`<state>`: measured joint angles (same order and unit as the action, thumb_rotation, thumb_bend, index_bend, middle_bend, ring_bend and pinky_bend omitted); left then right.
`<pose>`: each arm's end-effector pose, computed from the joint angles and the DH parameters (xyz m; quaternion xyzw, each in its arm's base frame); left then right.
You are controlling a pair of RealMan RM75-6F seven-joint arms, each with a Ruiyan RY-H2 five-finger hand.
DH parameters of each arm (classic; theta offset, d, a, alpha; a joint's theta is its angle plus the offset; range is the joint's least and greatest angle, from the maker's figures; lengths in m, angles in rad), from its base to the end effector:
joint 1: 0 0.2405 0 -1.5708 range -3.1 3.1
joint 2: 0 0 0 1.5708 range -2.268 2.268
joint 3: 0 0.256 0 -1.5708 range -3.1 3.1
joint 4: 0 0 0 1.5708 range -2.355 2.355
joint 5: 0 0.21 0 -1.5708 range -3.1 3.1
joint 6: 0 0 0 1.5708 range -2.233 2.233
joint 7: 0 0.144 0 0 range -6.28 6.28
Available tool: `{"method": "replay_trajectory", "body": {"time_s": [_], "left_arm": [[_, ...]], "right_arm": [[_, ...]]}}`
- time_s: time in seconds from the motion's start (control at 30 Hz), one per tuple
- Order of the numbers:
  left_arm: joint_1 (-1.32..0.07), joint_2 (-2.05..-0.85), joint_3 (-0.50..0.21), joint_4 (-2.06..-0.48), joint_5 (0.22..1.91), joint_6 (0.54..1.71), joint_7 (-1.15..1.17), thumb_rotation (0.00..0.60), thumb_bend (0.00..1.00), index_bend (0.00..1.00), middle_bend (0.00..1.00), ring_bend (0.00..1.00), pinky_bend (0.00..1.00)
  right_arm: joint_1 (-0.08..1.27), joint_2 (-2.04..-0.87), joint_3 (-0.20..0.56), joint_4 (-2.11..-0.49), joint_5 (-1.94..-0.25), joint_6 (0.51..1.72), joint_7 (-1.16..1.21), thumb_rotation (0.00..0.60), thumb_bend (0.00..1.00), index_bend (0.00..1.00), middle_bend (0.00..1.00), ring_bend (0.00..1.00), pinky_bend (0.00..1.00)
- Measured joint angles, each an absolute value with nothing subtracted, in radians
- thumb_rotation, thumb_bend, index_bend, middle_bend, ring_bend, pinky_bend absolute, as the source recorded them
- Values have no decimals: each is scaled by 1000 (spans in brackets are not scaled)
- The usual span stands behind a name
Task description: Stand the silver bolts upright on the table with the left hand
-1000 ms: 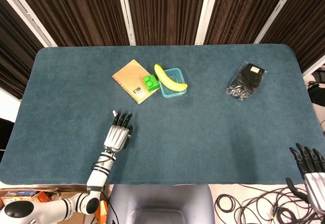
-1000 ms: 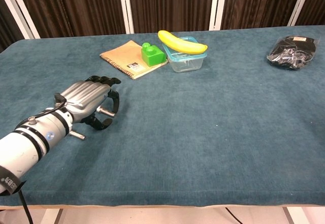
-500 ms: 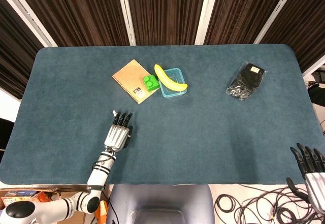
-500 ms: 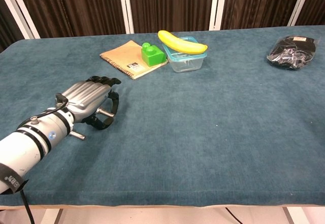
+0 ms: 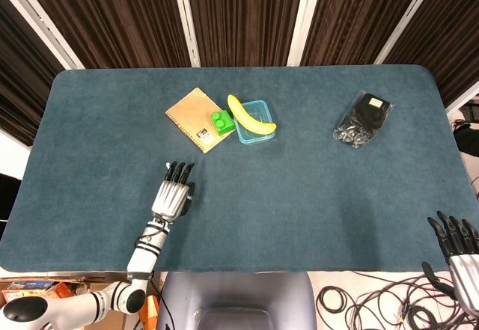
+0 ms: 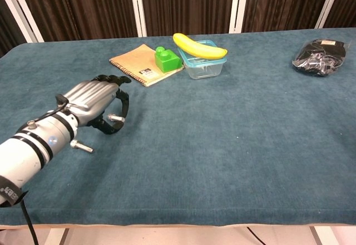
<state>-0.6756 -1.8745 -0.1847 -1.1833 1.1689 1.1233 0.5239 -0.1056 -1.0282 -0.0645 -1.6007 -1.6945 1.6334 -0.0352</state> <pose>-0.1537 0.3285 -0.0784 -0.7234 -0.3205 -0.3588 0.4953 -0.3188 -0.0963 0.1813 0.6330 -0.3600 0.3386 0.5958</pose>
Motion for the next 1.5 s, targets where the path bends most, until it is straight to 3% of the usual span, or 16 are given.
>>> {"method": "replay_trajectory", "body": {"time_s": [1.17, 1.5], "left_arm": [[-720, -1868, -300, -1114, 1066, 1062, 448, 600, 378, 555, 79, 0, 0], [-731, -1868, -302, -1100, 1059, 1058, 439, 600, 378, 442, 77, 0, 0]], "right_arm": [[-107, -1027, -64, -1599, -1691, 1634, -33, 600, 289, 0, 0, 0, 36], [-108, -1027, -63, -1599, -1689, 1634, -32, 600, 290, 0, 0, 0, 36]]}}
